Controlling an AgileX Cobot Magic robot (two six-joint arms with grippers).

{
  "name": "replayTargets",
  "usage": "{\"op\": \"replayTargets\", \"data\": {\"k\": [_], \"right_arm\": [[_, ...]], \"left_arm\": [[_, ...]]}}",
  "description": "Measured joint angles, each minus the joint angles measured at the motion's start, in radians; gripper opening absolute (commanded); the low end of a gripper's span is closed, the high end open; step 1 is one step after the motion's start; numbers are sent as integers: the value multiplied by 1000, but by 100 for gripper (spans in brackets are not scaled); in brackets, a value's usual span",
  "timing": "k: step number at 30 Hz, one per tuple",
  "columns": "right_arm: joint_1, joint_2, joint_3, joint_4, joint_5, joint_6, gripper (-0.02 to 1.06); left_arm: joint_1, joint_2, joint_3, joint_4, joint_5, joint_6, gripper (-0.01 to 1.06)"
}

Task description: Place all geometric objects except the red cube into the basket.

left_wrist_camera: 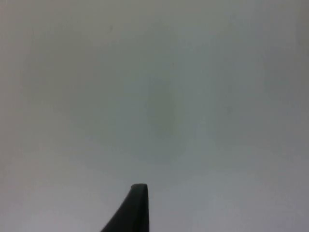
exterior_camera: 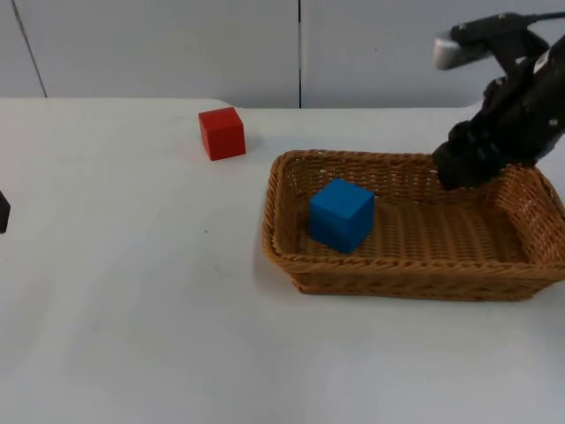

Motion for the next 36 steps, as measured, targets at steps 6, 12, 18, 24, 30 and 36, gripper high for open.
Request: {"op": "replayTargets", "data": {"k": [6,12,18,24,30,36], "right_arm": [[0,81,0,21,-7,0,62],[0,85,0,55,-4,0,81],[0,44,0,56,63,0,81],[0,-163,0,57,165,0,81],[0,-358,0,59,252,5,81],[0,-625,0,59,303,25,102]], "left_arm": [[0,0,0,0,0,0,102],[0,0,0,0,0,0,102],[0,0,0,4,0,0,102],[0,0,0,4,0,0,102],[0,0,0,4,0,0,102],[0,-6,-5,2,26,10,102]]}}
